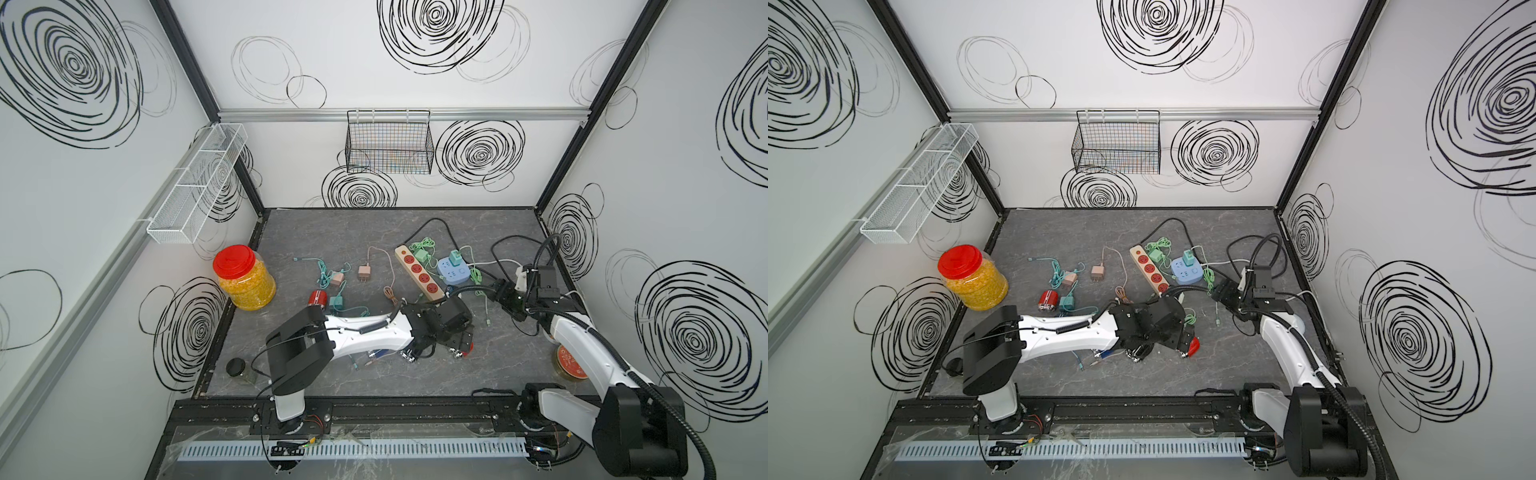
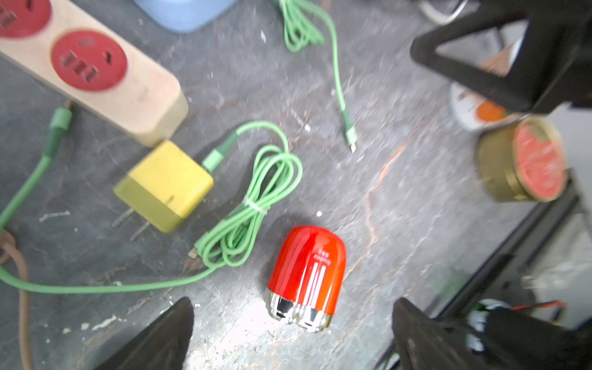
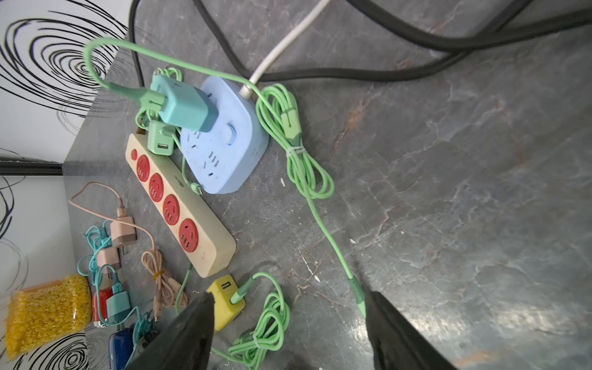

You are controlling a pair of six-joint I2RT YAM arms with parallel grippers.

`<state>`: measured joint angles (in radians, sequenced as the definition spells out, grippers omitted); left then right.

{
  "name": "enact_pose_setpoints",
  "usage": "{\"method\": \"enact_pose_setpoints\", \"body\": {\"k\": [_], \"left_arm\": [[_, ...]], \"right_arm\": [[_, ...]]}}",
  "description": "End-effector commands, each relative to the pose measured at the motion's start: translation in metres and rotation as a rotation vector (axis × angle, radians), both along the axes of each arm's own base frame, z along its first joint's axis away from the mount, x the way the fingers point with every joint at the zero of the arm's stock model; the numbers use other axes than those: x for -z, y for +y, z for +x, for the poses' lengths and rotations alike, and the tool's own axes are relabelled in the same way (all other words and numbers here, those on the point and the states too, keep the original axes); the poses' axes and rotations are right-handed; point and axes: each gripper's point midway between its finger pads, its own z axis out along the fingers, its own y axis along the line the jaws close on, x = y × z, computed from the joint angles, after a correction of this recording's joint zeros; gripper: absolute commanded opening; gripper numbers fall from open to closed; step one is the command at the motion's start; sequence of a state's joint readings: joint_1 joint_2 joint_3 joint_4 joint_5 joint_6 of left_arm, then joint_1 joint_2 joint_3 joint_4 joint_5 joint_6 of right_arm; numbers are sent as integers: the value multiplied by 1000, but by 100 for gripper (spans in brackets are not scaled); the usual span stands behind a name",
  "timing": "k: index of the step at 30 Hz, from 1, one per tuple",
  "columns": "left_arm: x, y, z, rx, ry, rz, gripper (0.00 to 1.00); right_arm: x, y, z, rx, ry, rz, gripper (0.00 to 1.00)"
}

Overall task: Unplug the electric shaver
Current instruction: Place the charging cable at the center of the board, then remove the plug from the socket.

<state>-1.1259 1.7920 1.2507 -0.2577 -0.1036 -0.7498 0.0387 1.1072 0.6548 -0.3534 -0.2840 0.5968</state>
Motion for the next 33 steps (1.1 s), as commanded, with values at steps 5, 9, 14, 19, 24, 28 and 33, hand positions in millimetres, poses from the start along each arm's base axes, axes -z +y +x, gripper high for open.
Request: {"method": "enact_pose_setpoints", "body": {"k": [5,9,14,19,24,28,33], "left_arm": [[-44,20,53,-84,-25,-136,93],[-53,37,99,-139,-44,-119,70],[-51,35,151,-131,-46,-92,46],[-46,24,195,-140,-69,-12,17],[-31,1,217,-126,-32,-39,0],[-13,-10,226,-139,9,-71,0],[0,-13,230,-156,30,-77,0]], "right_arm": [[-41,5,16,-43,-93,-39,71],[-61,22,34,-107,-160,-81,60],[-63,47,62,-184,-165,-149,50],[-44,63,87,-217,-93,-215,41],[-24,71,108,-244,-71,-245,61],[-8,80,120,-280,-47,-244,61],[-3,81,131,-276,-51,-273,56]]}}
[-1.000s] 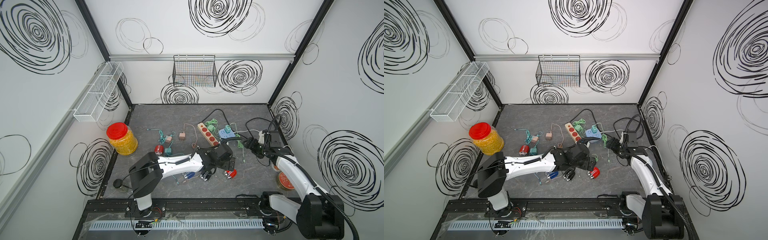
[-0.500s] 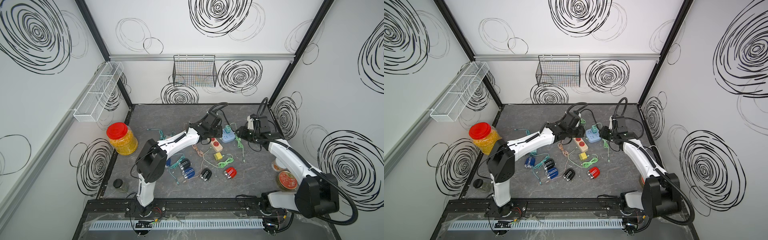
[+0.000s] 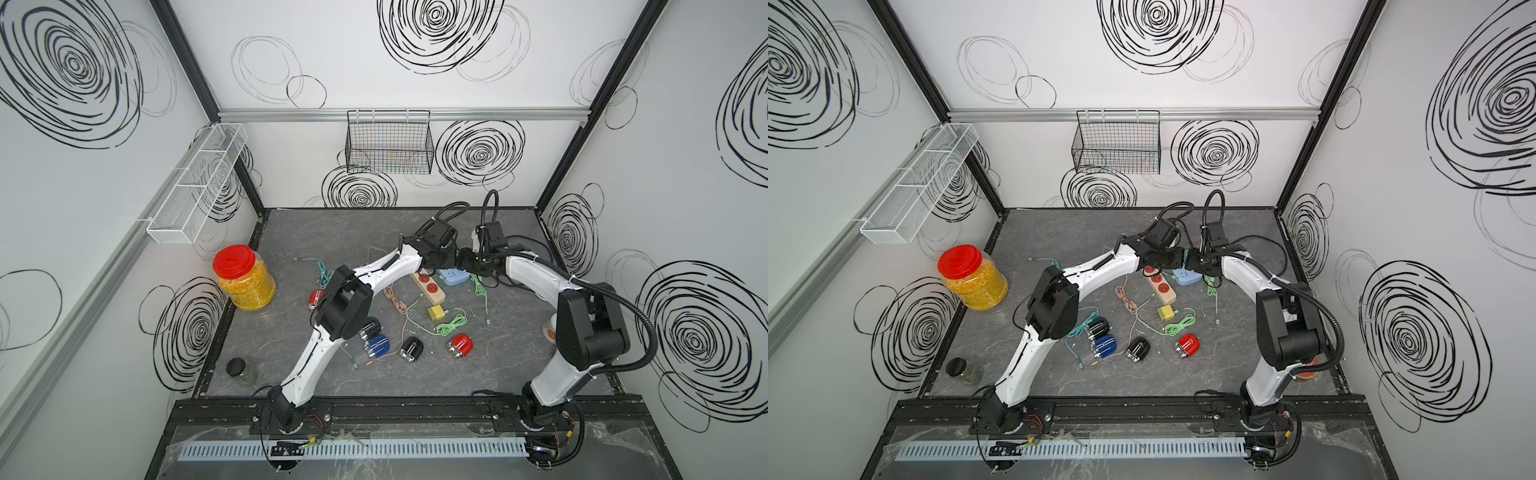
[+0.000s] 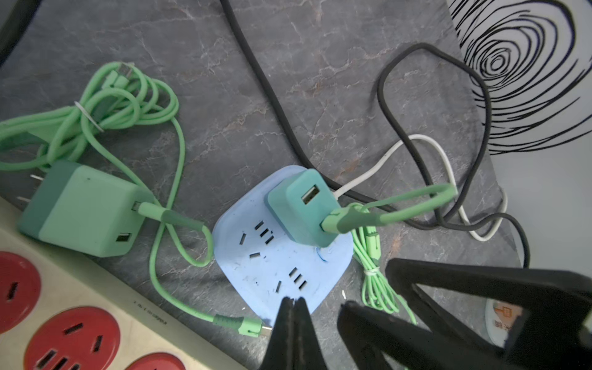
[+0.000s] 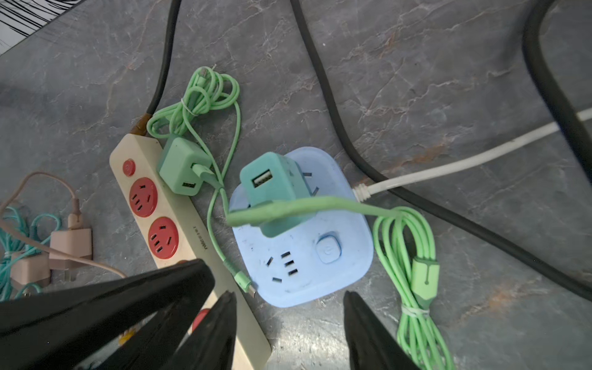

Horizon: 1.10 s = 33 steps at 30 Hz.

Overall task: Unplug the electric shaver
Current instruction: Remove the plug from the socket.

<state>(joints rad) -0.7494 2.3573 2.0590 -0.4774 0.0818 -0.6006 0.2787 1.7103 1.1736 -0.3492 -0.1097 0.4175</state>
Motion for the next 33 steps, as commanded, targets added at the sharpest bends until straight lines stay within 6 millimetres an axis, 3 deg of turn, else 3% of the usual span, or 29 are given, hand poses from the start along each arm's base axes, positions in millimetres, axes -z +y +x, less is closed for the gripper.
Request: {"method": "enact_pose_setpoints", "body": {"k": [1,17,33], "left_arm": [[-3,-2,7,-14,12,-37,0],[41,-4,11,-51,162,-272,0],[59,-2,14,-57,224,-234,0]], "right_arm": [[-13,2,16,-4,-61,-20,56],[-4,10,51,-21,-121,-24,49],[11,19,60,-104,-183,-152,47]]}}
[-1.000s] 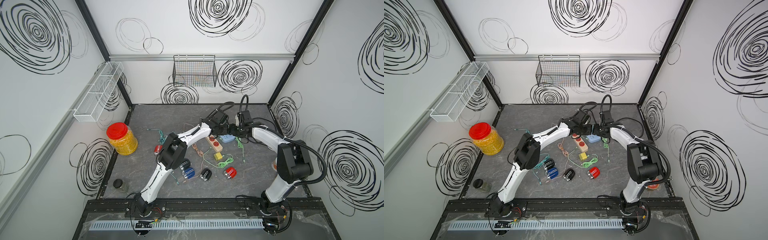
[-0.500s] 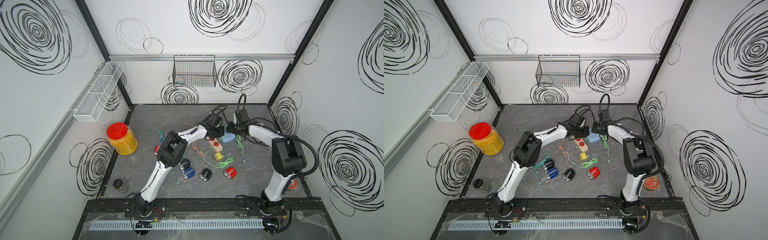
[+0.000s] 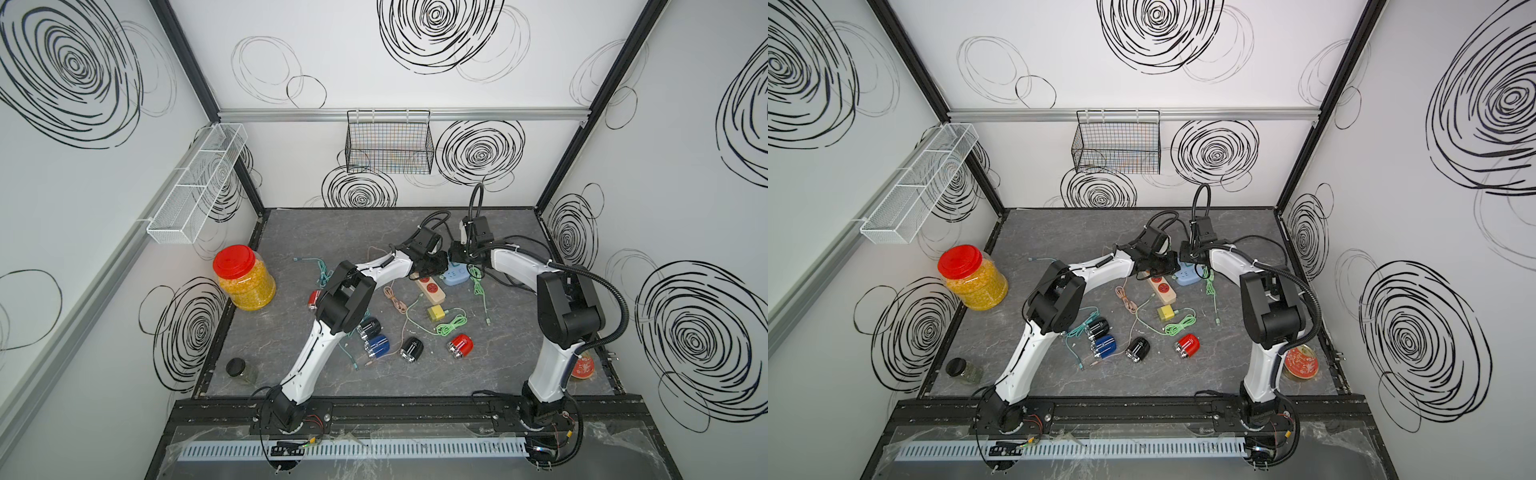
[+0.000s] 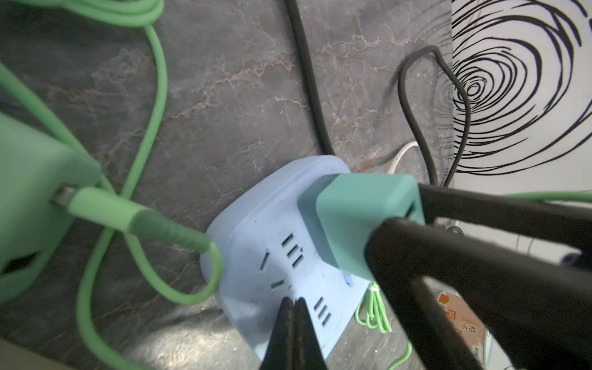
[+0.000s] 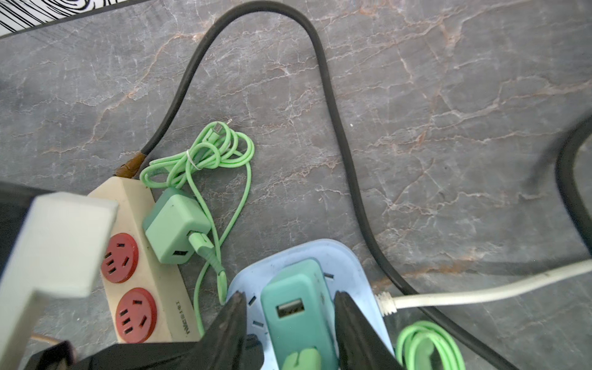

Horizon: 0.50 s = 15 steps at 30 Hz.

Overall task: Unplug the electric shaver
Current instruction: Remove the plug from the socket.

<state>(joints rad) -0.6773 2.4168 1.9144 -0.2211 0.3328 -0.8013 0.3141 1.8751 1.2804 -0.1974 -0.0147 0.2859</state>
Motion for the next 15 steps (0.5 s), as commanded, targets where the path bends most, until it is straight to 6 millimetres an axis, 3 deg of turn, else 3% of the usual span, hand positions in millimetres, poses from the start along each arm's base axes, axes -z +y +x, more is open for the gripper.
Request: {"method": "enact_pose_setpoints", "body": {"k": [1,4,6,15], "left_arm": [[15,2,6,-2,32,21,0],[16,3,6,-10,41,36,0],[18,7,7,-20,53,53,0],[29,17,8,-36,89,94,0]], "right_arm": [[0,2,7,-26,-49,-37,45],[-2,3,8,-35,-71,-59,34],[-2,1,8,-34,-76,-83,33],[12,3,-1,-67,-27,-107,47]]}}
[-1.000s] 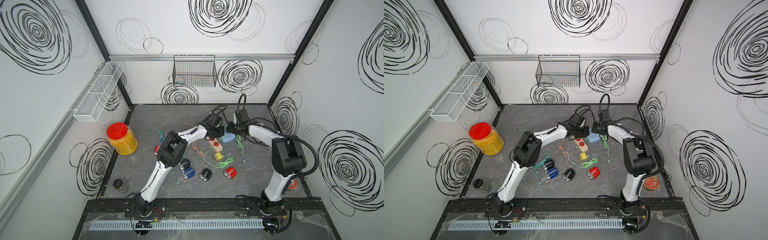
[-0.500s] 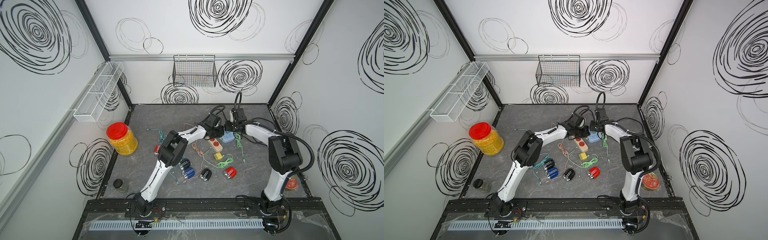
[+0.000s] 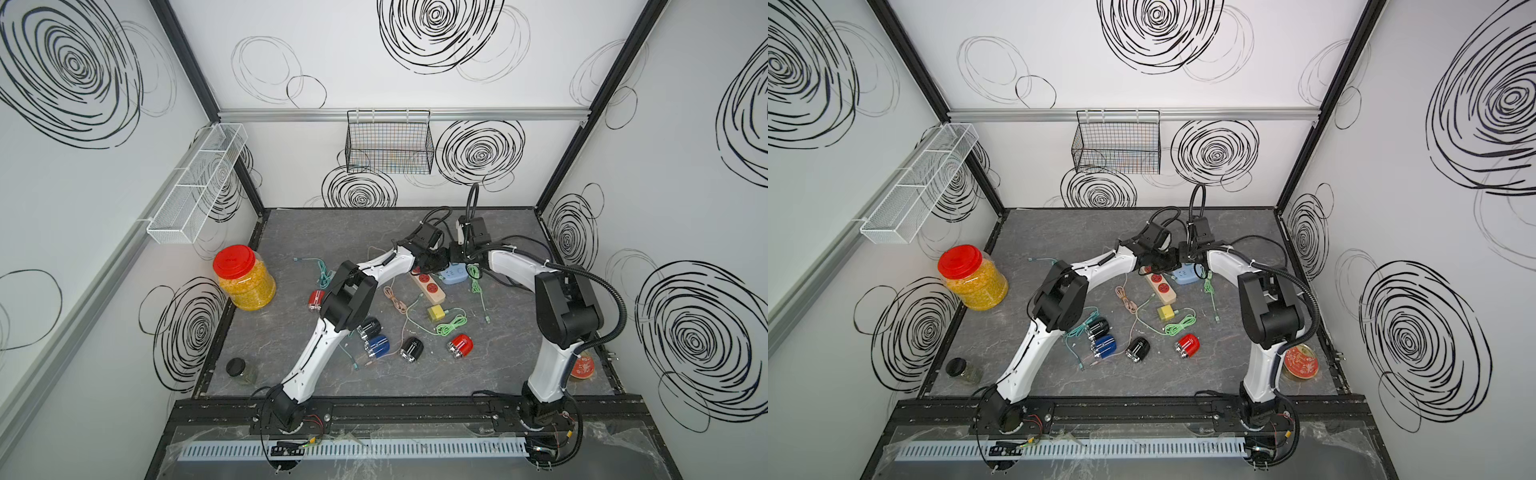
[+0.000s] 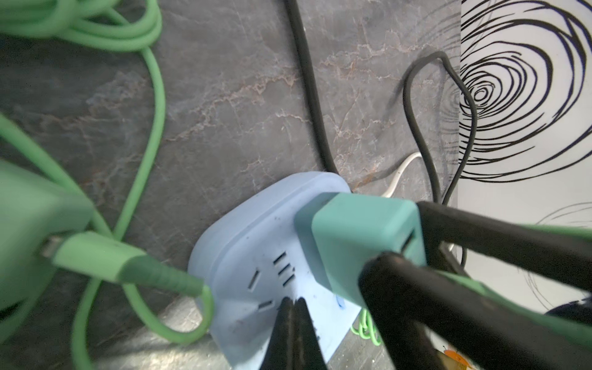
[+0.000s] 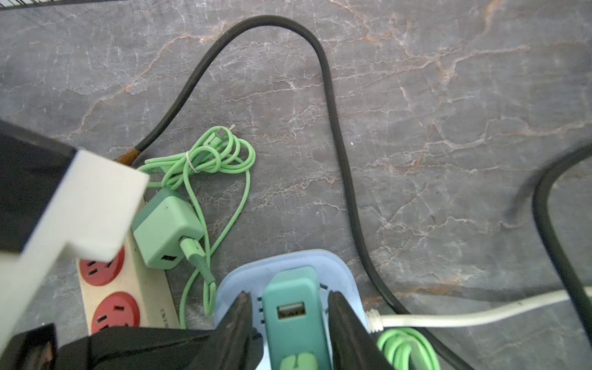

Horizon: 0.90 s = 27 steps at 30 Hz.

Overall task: Unplug the electric shaver
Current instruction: Remove the plug from the socket.

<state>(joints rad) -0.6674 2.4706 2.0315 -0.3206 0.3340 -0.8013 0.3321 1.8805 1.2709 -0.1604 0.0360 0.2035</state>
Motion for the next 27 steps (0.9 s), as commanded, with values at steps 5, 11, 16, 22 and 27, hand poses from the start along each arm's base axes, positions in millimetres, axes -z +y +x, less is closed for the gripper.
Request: {"method": "enact_pose_setpoints", "body": {"k": [5,11,16,22,27], "left_arm": [[31,21,2,-37,64,85,0],[31,21,5,-31,64,108,0],[36,14,3,-6,75,130,0],[41,14,0,-11,83,169,0],[56,17,-10,-2,112,210,0]], "right_arm": [[13,0,-7,-26,28,-45,46],[13,1,-9,-43,35,-54,40],[21,2,-10,-55,63,-70,36],[15,-1,-10,-42,43,-83,20],[-4,4,-8,-57,-11,-49,20]]}}
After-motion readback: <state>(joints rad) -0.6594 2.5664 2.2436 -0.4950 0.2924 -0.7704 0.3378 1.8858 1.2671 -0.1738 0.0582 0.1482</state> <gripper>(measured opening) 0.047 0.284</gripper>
